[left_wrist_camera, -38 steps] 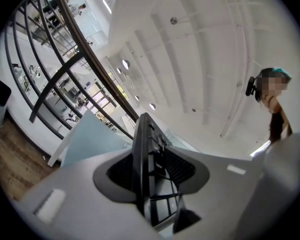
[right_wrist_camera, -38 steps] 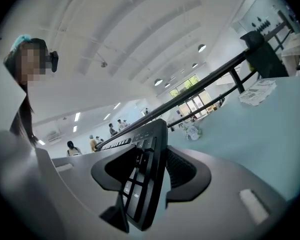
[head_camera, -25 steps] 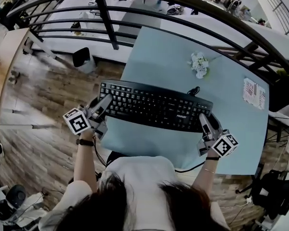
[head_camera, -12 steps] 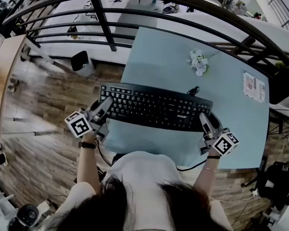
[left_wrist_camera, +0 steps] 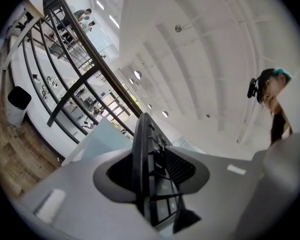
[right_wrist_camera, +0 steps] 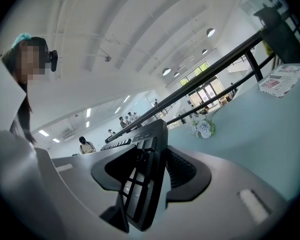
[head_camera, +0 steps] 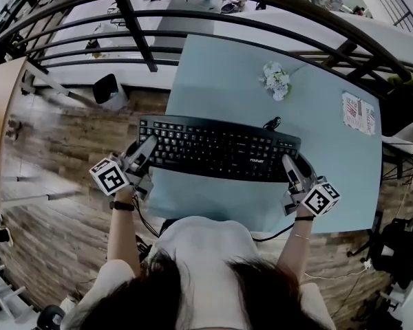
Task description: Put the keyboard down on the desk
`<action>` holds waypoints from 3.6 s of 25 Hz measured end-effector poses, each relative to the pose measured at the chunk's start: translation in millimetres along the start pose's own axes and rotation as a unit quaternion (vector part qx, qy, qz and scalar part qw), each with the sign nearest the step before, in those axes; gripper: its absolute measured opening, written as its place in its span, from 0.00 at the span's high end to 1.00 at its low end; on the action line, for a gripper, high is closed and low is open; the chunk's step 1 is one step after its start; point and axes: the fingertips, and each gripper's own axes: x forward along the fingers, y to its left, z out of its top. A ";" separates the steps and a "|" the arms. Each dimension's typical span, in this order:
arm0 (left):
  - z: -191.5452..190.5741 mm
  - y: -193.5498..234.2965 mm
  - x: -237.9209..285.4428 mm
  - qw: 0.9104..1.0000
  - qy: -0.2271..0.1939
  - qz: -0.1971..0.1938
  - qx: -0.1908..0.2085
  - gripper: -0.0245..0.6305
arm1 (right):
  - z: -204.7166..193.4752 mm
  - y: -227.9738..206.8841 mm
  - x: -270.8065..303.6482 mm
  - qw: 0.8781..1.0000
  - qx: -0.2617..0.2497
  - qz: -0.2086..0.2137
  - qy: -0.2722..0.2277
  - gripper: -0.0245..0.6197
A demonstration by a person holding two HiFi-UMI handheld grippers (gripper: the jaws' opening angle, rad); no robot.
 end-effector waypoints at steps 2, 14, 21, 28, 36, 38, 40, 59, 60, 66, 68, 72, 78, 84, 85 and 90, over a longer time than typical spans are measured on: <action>-2.7 4.5 -0.1 1.000 0.004 0.008 0.000 0.68 | -4.3 -2.6 0.6 1.000 0.003 -0.005 0.006 0.70; -46.9 44.1 10.0 0.998 0.034 0.034 -0.026 0.68 | -49.4 -45.4 6.1 0.998 0.029 -0.030 0.043 0.70; -68.6 75.0 12.4 0.996 0.063 0.049 -0.038 0.67 | -83.4 -70.6 17.2 0.996 0.041 -0.039 0.063 0.70; -86.3 94.0 15.7 0.993 0.093 0.073 -0.008 0.65 | -107.0 -90.6 19.6 0.993 0.042 -0.063 0.092 0.70; -103.9 112.4 17.8 0.985 0.129 0.103 0.053 0.60 | -121.4 -104.9 17.6 0.987 0.021 -0.100 0.121 0.69; -107.0 115.0 17.7 0.982 0.133 0.112 0.069 0.59 | -124.4 -107.3 16.6 0.986 0.015 -0.110 0.127 0.69; -109.4 118.2 17.7 0.979 0.139 0.125 0.085 0.58 | -127.7 -110.3 16.9 0.983 0.004 -0.123 0.133 0.68; -117.5 127.5 15.9 0.955 0.152 0.206 0.153 0.55 | -135.5 -119.6 16.8 0.975 -0.032 -0.169 0.140 0.67; -117.7 128.1 15.8 0.953 0.152 0.211 0.158 0.55 | -135.4 -119.8 16.9 0.975 -0.033 -0.171 0.139 0.67; -121.2 131.6 10.1 0.941 0.156 0.232 0.192 0.54 | -133.2 -118.7 20.2 0.975 -0.043 -0.170 0.135 0.67; -121.6 131.0 10.0 0.941 0.154 0.232 0.194 0.54 | -131.6 -118.7 20.3 0.975 -0.048 -0.172 0.133 0.67; -120.8 128.9 10.7 0.940 0.154 0.228 0.200 0.54 | -129.3 -118.8 17.6 0.973 -0.058 -0.181 0.128 0.65; -119.0 128.2 7.7 0.940 0.149 0.232 0.200 0.54 | -128.9 -119.1 17.7 0.973 -0.059 -0.179 0.133 0.65; -113.0 127.0 0.6 0.939 0.142 0.239 0.203 0.54 | -128.0 -116.7 14.5 0.973 -0.064 -0.178 0.133 0.65; -110.3 126.0 0.0 0.939 0.139 0.239 0.204 0.54 | -126.9 -116.1 13.6 0.973 -0.064 -0.178 0.131 0.65; -96.6 117.2 -1.4 0.939 0.127 0.236 0.217 0.54 | -120.3 -110.3 11.7 0.974 -0.064 -0.173 0.128 0.65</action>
